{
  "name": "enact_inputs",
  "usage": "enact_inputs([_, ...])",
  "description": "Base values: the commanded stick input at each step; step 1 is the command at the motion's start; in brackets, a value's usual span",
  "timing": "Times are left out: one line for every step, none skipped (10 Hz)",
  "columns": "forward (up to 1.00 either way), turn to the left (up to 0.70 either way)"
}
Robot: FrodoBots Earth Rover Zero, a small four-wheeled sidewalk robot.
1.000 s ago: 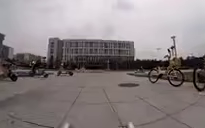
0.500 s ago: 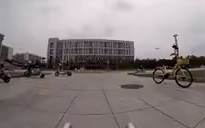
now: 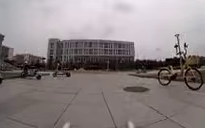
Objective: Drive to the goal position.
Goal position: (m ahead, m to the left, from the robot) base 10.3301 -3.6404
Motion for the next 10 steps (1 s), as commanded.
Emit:
enact_inputs([0.85, 0.0])
enact_inputs([0.85, 0.0])
enact_inputs([0.85, 0.0])
enact_inputs([0.85, 0.0])
enact_inputs([0.85, 0.0])
enact_inputs([0.85, 0.0])
enact_inputs([0.85, 0.0])
enact_inputs([0.85, 0.0])
enact_inputs([0.85, 0.0])
enact_inputs([0.85, 0.0])
